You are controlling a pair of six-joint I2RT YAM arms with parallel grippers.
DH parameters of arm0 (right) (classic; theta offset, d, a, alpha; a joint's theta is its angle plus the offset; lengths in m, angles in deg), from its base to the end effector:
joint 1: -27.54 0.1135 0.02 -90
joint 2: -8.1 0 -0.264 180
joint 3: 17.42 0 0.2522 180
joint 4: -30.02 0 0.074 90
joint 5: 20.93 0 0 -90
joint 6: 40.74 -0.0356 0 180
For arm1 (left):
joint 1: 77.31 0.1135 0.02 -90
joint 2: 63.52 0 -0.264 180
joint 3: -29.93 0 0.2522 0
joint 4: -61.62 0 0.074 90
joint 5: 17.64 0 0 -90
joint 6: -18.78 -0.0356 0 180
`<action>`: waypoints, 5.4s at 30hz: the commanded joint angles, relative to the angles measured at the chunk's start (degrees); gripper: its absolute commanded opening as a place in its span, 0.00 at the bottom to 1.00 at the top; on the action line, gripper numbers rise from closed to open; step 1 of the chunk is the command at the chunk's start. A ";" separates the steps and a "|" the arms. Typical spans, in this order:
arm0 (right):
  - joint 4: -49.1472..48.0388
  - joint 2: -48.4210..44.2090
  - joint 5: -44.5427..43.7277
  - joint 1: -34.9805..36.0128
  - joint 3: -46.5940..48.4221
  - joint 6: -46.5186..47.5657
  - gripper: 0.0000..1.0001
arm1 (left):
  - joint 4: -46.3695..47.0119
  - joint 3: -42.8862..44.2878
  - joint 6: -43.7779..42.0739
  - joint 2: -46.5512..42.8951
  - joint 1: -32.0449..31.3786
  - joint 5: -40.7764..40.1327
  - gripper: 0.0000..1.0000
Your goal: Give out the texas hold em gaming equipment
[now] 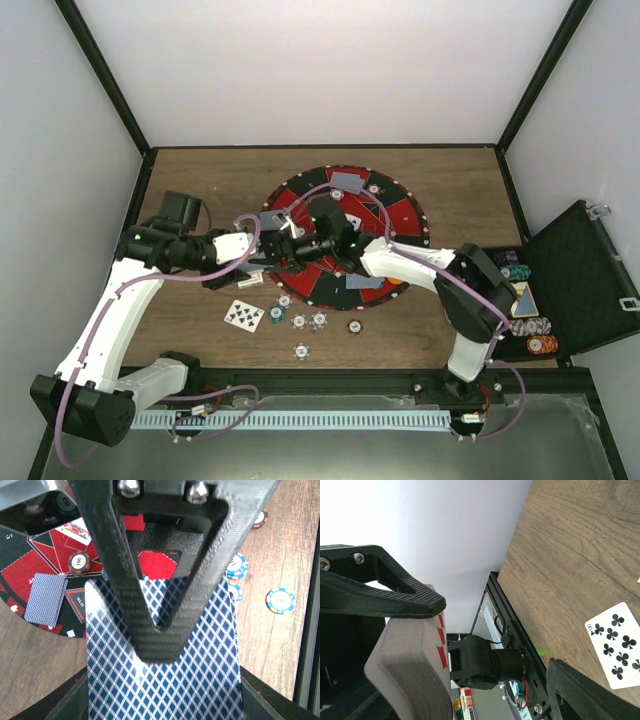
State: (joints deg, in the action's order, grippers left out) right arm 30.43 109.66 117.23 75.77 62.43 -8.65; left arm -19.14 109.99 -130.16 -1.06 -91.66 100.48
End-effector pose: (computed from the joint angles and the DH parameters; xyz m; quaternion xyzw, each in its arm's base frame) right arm 0.2452 0.3143 0.2420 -0.1631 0.7739 0.6109 0.0357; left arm 0.1760 -0.0623 0.3298 0.6084 0.7234 -0.1332 0.2980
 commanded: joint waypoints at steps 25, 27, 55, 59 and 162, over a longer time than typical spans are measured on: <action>8.38 -9.28 -3.08 -4.96 -1.98 1.72 0.03 | 2.01 0.24 0.16 0.32 0.11 1.09 0.05; 8.40 -10.24 -2.85 -5.66 -2.28 1.48 0.01 | 2.12 0.08 0.18 0.30 0.11 0.76 0.05; 39.79 15.96 -12.51 -42.69 18.69 30.53 0.01 | 4.07 -0.92 1.87 1.97 0.11 -0.79 0.06; 42.06 21.74 -13.32 -42.84 23.33 32.03 0.01 | 4.67 -1.02 2.58 2.39 0.11 -0.70 0.05; 21.26 4.60 6.11 -8.10 9.70 18.27 0.53 | 3.41 1.11 2.18 1.79 0.11 1.63 0.05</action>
State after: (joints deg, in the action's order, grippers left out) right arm 47.90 115.76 126.39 70.11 74.89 7.99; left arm -15.10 109.21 -126.92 1.85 -91.48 99.50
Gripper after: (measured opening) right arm 0.559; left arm 0.611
